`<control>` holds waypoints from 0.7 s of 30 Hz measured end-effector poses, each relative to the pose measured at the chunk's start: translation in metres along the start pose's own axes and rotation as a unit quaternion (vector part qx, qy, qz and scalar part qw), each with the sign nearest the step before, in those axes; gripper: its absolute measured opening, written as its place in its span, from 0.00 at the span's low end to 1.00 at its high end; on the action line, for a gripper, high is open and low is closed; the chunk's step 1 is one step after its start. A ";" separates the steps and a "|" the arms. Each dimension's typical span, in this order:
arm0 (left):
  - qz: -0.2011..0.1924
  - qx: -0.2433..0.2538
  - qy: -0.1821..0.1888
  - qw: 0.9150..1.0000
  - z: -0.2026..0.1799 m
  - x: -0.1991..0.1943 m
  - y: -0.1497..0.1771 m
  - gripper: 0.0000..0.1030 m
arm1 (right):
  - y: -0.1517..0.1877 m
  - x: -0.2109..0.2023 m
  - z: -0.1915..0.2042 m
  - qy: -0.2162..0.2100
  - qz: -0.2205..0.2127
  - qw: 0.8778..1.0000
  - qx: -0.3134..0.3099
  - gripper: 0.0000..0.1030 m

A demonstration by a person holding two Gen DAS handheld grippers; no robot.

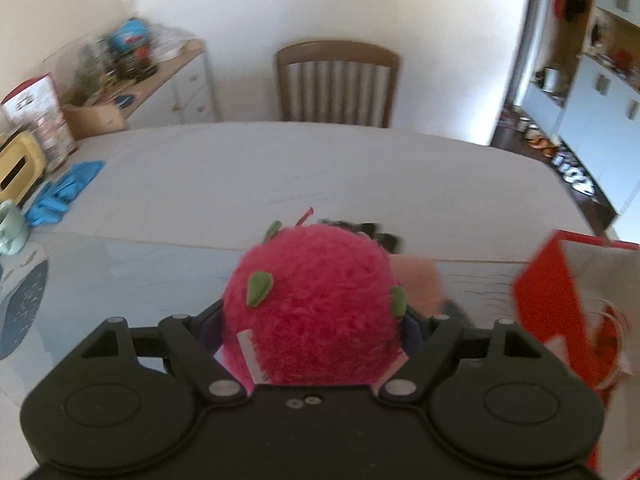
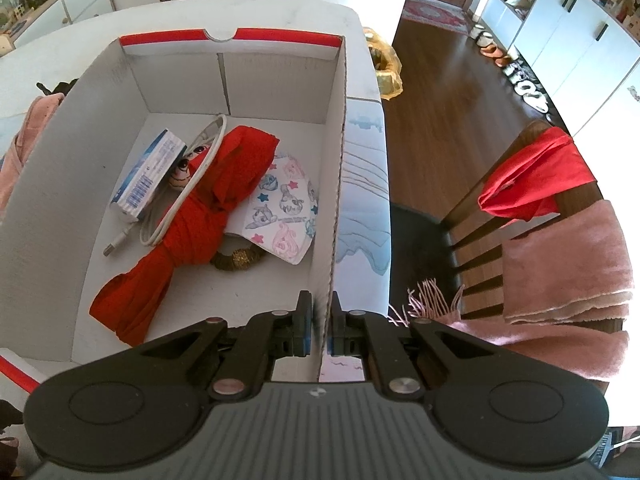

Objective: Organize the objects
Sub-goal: 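Carry the pink plush with the left gripper over the box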

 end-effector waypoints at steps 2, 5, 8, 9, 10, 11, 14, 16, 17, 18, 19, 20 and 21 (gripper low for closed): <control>-0.006 0.011 0.017 1.000 -0.016 -0.013 -0.001 0.78 | 0.000 -0.001 0.000 -0.003 -0.002 1.000 0.000 0.06; -0.018 0.029 0.041 0.999 -0.042 -0.032 -0.001 0.78 | 0.000 -0.002 0.000 -0.009 -0.006 1.000 -0.001 0.06; -0.028 0.050 0.068 0.996 -0.070 -0.050 -0.001 0.78 | 0.000 -0.003 -0.001 -0.015 -0.009 1.000 0.001 0.06; -0.031 0.057 0.076 0.995 -0.080 -0.056 -0.001 0.78 | -0.001 -0.003 -0.001 -0.017 -0.010 1.000 0.001 0.06; -0.032 0.063 0.083 0.994 -0.088 -0.060 -0.001 0.78 | -0.001 -0.003 -0.001 -0.019 -0.011 1.000 0.002 0.06; -0.034 0.071 0.090 0.993 -0.097 -0.065 -0.001 0.78 | -0.001 -0.003 -0.001 -0.021 -0.012 1.000 0.003 0.06; -0.042 0.092 0.109 0.989 -0.126 -0.079 0.000 0.78 | -0.001 -0.003 -0.002 -0.025 -0.014 1.000 0.003 0.06; -0.044 0.103 0.123 0.986 -0.146 -0.085 0.000 0.78 | -0.001 -0.004 -0.002 -0.027 -0.016 1.000 0.003 0.06; -0.044 0.108 0.128 0.985 -0.156 -0.089 0.001 0.78 | -0.001 -0.005 -0.002 -0.029 -0.017 0.999 0.003 0.06; -0.045 0.114 0.135 0.983 -0.167 -0.092 0.002 0.78 | -0.001 -0.005 -0.002 -0.030 -0.017 0.999 0.003 0.06; -0.046 0.119 0.140 0.982 -0.176 -0.093 0.003 0.78 | -0.001 -0.005 -0.002 -0.031 -0.017 0.999 0.003 0.06; -0.046 0.123 0.145 0.981 -0.186 -0.095 0.004 0.78 | 0.000 -0.005 -0.002 -0.032 -0.018 0.999 0.002 0.06; -0.047 0.129 0.152 0.979 -0.197 -0.096 0.006 0.78 | 0.000 -0.005 -0.002 -0.033 -0.018 0.999 0.002 0.06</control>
Point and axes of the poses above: each gripper's, at about its wrist camera, not at the fingertips, and x roughly the way its jaws point, z to its left, y to its underside, the point moved 9 cm from there along x, roughly the way its jaws point, and after that the axes turned 14 degrees about -y, right-handed, at the moved point
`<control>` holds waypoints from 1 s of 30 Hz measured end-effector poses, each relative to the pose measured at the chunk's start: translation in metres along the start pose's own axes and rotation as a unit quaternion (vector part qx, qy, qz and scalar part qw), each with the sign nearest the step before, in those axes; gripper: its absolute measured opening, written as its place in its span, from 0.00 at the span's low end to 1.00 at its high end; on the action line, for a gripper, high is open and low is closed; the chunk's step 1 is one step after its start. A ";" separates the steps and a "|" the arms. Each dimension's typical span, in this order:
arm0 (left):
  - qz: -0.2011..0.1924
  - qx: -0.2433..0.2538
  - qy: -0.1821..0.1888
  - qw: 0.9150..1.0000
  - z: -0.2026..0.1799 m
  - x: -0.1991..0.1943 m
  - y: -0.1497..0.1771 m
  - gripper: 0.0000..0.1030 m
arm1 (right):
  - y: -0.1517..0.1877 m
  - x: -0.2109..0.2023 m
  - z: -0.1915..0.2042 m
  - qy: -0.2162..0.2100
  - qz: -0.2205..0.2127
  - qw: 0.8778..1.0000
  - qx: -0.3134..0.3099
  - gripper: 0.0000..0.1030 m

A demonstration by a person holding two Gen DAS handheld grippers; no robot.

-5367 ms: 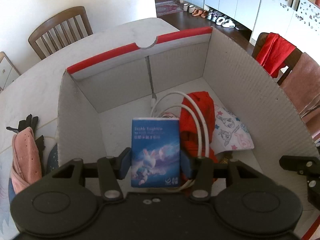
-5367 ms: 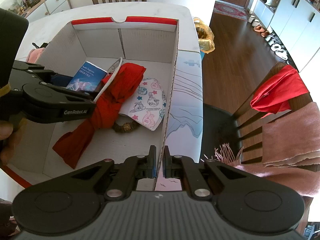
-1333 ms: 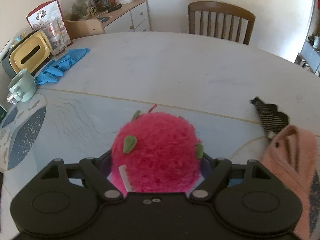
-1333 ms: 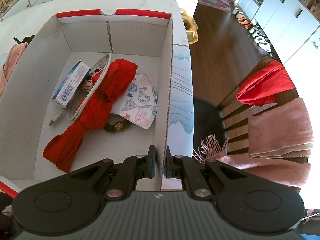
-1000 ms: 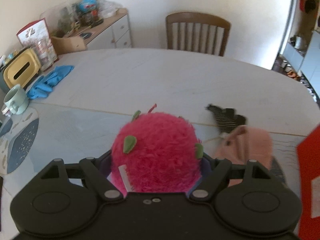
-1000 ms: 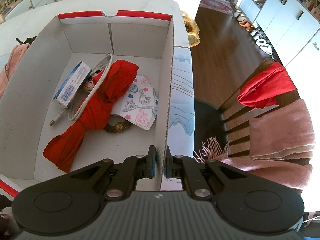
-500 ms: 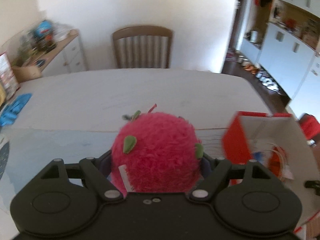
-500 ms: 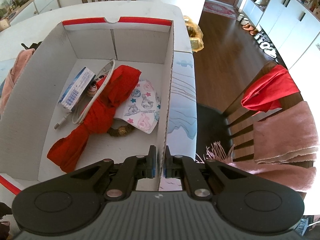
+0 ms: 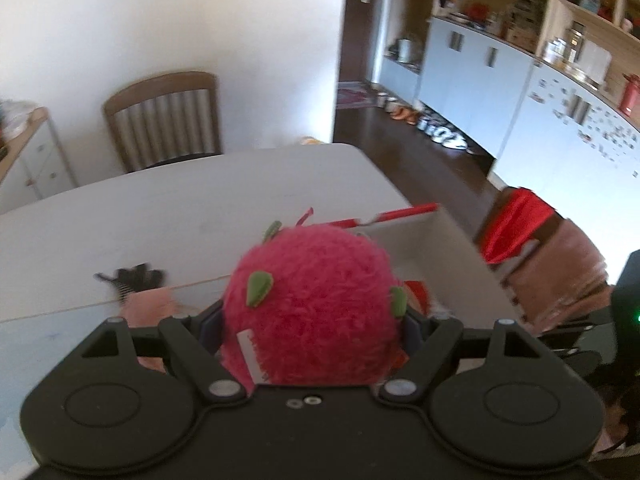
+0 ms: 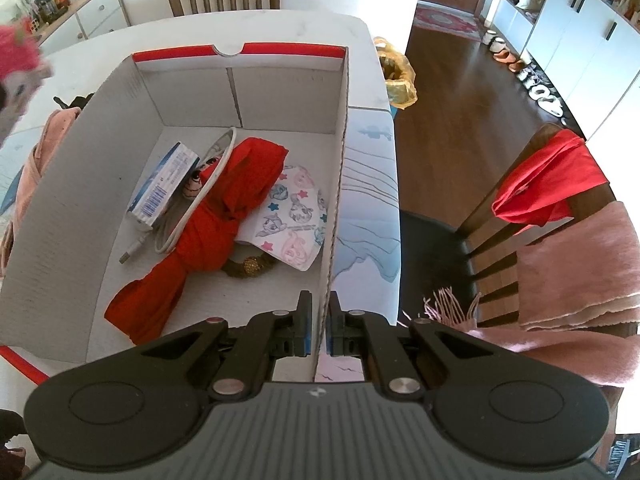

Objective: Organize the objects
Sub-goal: 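Carry the pink plush with the left gripper over the box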

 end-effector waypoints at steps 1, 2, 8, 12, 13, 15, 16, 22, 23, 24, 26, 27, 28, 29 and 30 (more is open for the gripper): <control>-0.002 0.004 0.005 1.000 -0.009 0.002 0.000 0.78 | 0.000 0.000 0.000 -0.001 -0.001 1.000 0.000 0.06; -0.004 0.007 0.012 1.000 -0.017 0.004 -0.002 0.78 | 0.000 0.000 0.000 -0.002 -0.001 1.000 -0.001 0.06; -0.003 0.016 0.042 0.999 -0.056 0.021 -0.005 0.78 | 0.000 -0.001 0.000 -0.006 -0.004 1.000 -0.006 0.06; 0.008 0.023 0.042 0.999 -0.071 0.037 -0.004 0.78 | -0.001 -0.002 -0.001 -0.009 -0.005 1.000 -0.009 0.06; 0.009 0.025 0.042 0.999 -0.074 0.040 -0.004 0.78 | -0.001 -0.002 -0.001 -0.009 -0.005 1.000 -0.010 0.06; 0.014 0.029 0.037 0.999 -0.080 0.049 -0.005 0.78 | -0.002 -0.002 -0.001 -0.010 -0.006 1.000 -0.011 0.06; 0.017 0.031 0.037 0.999 -0.082 0.051 -0.006 0.78 | -0.003 -0.002 -0.001 -0.011 -0.006 1.000 -0.012 0.06; 0.033 0.045 0.051 0.997 -0.101 0.075 -0.006 0.78 | -0.003 -0.002 -0.001 -0.012 -0.005 1.000 -0.020 0.06; 0.033 0.048 0.051 0.997 -0.103 0.079 -0.006 0.78 | -0.003 -0.002 -0.001 -0.014 -0.005 1.000 -0.020 0.06; 0.035 0.049 0.054 0.997 -0.106 0.082 -0.006 0.78 | -0.003 -0.001 -0.001 -0.015 -0.005 1.000 -0.020 0.06; 0.037 0.054 0.060 0.996 -0.113 0.088 -0.008 0.78 | -0.003 -0.001 -0.001 -0.015 -0.004 1.000 -0.022 0.06; 0.035 0.058 0.060 0.996 -0.116 0.091 -0.010 0.78 | -0.003 -0.001 -0.002 -0.015 -0.005 1.000 -0.023 0.06; 0.035 0.062 0.059 0.996 -0.118 0.093 -0.010 0.78 | -0.003 -0.001 -0.001 -0.016 -0.005 1.000 -0.024 0.06; 0.036 0.064 0.059 0.996 -0.120 0.094 -0.011 0.78 | -0.003 -0.001 -0.001 -0.016 -0.004 1.000 -0.025 0.06; 0.038 0.066 0.061 0.995 -0.121 0.096 -0.011 0.78 | -0.003 -0.001 -0.001 -0.016 -0.004 1.000 -0.026 0.06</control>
Point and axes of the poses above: each gripper's, at about its wrist camera, not at the fingertips, and x roughly the way its jaws point, z to its left, y to its underside, the point moved 9 cm from there along x, roughly the way its jaws point, and after that the axes turned 14 degrees about -y, right-handed, at the moved point
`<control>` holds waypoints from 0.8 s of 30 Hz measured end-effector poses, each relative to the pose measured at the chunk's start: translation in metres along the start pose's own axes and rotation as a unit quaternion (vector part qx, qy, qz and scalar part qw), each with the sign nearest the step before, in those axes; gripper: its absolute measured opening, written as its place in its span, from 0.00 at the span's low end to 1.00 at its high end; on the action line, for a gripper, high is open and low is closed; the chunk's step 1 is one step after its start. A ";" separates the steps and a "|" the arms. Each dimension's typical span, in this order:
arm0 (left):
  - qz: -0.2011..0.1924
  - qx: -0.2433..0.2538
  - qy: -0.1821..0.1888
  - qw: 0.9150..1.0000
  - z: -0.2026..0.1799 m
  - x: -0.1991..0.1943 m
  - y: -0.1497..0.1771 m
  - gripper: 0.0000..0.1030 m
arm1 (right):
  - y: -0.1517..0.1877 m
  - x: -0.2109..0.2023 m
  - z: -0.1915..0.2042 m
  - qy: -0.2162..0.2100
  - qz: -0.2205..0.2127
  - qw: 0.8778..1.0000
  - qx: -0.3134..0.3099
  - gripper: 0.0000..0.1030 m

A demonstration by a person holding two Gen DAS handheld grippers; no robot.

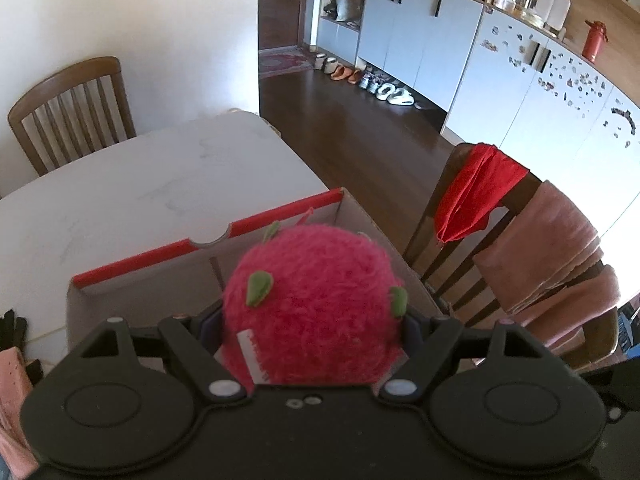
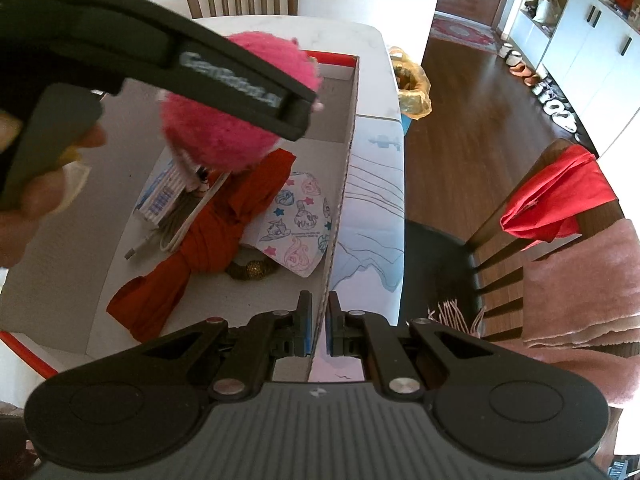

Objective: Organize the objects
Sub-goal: 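Carry the pink plush with the left gripper over the box, then open the left gripper to drop the plush into the box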

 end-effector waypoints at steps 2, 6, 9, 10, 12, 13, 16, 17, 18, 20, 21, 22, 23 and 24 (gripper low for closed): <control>0.007 0.002 0.003 1.000 -0.003 0.006 -0.001 0.79 | 0.000 0.000 0.000 0.000 0.000 1.000 -0.002 0.06; 0.014 0.008 0.007 1.000 -0.005 0.013 0.000 0.79 | 0.000 0.000 0.000 -0.001 0.001 1.000 -0.002 0.06; 0.017 0.009 0.010 1.000 -0.006 0.018 0.000 0.81 | 0.001 0.000 0.000 -0.001 0.001 1.000 -0.002 0.06; 0.017 0.007 0.011 1.000 -0.006 0.019 0.000 0.81 | 0.001 0.000 0.000 -0.001 0.001 1.000 -0.002 0.06; 0.016 0.004 0.013 1.000 -0.005 0.020 0.000 0.83 | 0.001 0.000 0.000 -0.001 0.001 1.000 -0.001 0.06; 0.015 0.004 0.013 1.000 -0.005 0.020 0.000 0.84 | 0.001 0.000 0.000 -0.001 0.001 1.000 -0.001 0.06; 0.008 0.002 0.016 1.000 -0.005 0.018 -0.003 0.87 | 0.001 0.000 0.000 -0.001 0.001 1.000 -0.002 0.06; 0.005 0.001 0.019 1.000 -0.004 0.016 -0.004 0.88 | 0.001 0.000 0.000 -0.001 0.001 1.000 -0.001 0.06; 0.002 0.000 0.023 1.000 -0.004 0.014 -0.004 0.89 | 0.001 0.000 0.000 -0.001 0.001 1.000 -0.001 0.06; -0.003 0.001 0.025 1.000 -0.004 0.011 -0.006 0.90 | 0.001 0.000 0.000 -0.001 0.001 1.000 0.000 0.06; -0.005 0.001 0.025 1.000 -0.003 0.009 -0.006 0.90 | 0.001 0.000 -0.001 -0.001 0.001 1.000 0.000 0.06; -0.006 0.000 0.025 1.000 -0.003 0.008 -0.006 0.90 | 0.001 0.000 -0.001 -0.001 0.001 1.000 0.001 0.06; -0.007 -0.001 0.028 1.000 -0.003 0.006 -0.006 0.90 | 0.002 0.000 -0.001 -0.001 0.001 1.000 0.001 0.06; -0.008 -0.002 0.029 1.000 -0.003 0.005 -0.005 0.90 | 0.002 0.000 -0.001 -0.001 0.001 1.000 0.002 0.06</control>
Point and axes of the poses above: each gripper's, at about its wrist camera, not at the fingertips, and x roughly the way its jaws point, z to its left, y to its underside, the point moved 9 cm from there along x, roughly the way its jaws point, and after that the axes turned 14 degrees about -y, right-handed, at the moved point
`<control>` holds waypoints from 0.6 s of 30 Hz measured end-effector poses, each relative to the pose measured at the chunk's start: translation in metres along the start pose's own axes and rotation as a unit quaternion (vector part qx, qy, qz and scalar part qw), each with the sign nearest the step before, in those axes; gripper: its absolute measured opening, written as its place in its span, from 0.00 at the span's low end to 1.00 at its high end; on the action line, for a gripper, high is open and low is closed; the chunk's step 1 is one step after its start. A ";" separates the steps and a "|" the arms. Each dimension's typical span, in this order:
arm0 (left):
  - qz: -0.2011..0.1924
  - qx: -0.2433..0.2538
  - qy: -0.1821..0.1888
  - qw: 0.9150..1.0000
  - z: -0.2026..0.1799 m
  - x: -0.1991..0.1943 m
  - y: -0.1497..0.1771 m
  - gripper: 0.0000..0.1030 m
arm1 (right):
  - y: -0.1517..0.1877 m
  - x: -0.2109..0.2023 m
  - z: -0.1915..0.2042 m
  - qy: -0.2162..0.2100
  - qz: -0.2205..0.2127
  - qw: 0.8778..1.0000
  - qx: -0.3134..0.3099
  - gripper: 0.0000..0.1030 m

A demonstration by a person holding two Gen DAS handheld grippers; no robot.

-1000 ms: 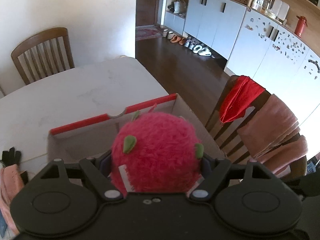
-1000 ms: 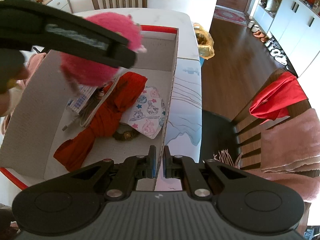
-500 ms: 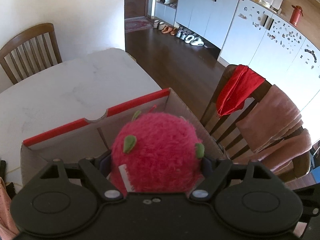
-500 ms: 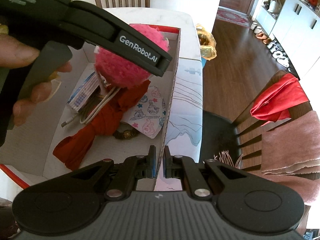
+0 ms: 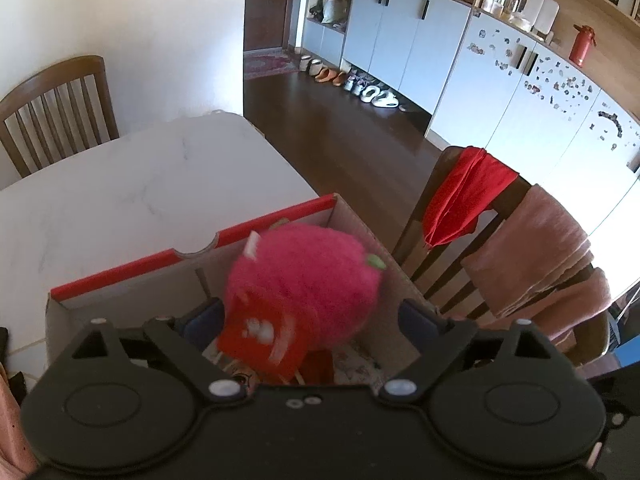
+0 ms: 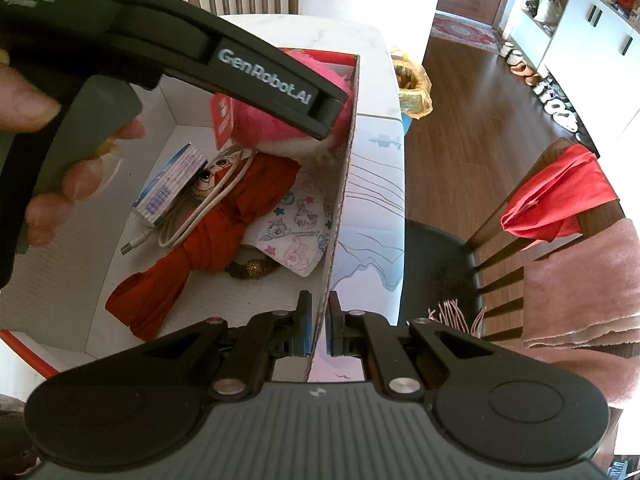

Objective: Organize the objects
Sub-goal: 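Open the left gripper to drop the plush into the box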

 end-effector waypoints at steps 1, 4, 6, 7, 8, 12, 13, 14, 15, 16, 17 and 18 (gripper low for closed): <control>0.000 -0.001 -0.001 1.000 0.001 -0.001 0.001 0.90 | 0.000 0.000 0.000 0.000 0.000 1.000 0.001 0.06; -0.006 -0.003 -0.005 1.000 0.005 -0.009 0.002 0.90 | 0.000 0.001 0.000 0.001 0.001 1.000 0.002 0.06; -0.010 -0.008 -0.007 1.000 0.009 -0.014 0.001 0.90 | 0.000 0.001 0.000 0.002 0.001 1.000 0.002 0.06; -0.013 -0.010 -0.006 1.000 0.010 -0.017 0.001 0.90 | -0.001 0.001 0.000 0.003 0.001 1.000 0.003 0.06; -0.015 -0.013 -0.007 1.000 0.013 -0.019 0.001 0.90 | -0.001 0.001 0.000 0.003 0.002 1.000 0.003 0.06; -0.021 -0.026 -0.011 0.999 0.025 -0.031 0.002 0.90 | -0.001 0.000 0.000 0.005 0.003 1.000 0.004 0.06; -0.022 -0.029 -0.011 0.999 0.027 -0.033 0.002 0.90 | -0.001 0.000 0.000 0.005 0.003 1.000 0.005 0.06; -0.023 -0.032 -0.013 0.999 0.029 -0.036 0.003 0.90 | -0.001 0.000 0.000 0.005 0.003 1.000 0.006 0.06; -0.024 -0.035 -0.014 0.999 0.032 -0.039 0.004 0.90 | -0.001 0.000 0.000 0.005 0.003 1.000 0.007 0.06; -0.025 -0.039 -0.015 0.999 0.035 -0.041 0.005 0.90 | -0.001 0.000 0.000 0.006 0.003 1.000 0.007 0.06; -0.026 -0.042 -0.016 0.999 0.037 -0.044 0.005 0.90 | -0.001 -0.001 0.000 0.006 0.004 1.000 0.008 0.06; -0.028 -0.046 -0.016 0.998 0.040 -0.048 0.006 0.90 | -0.001 -0.001 -0.001 0.006 0.004 1.000 0.009 0.06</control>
Point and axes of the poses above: each gripper's, at about its wrist camera, not at the fingertips, and x roughly the way its jaws point, z to its left, y to its underside, the point moved 9 cm from there along x, roughly the way its jaws point, and after that the axes turned 14 degrees about -y, right-handed, at the moved point
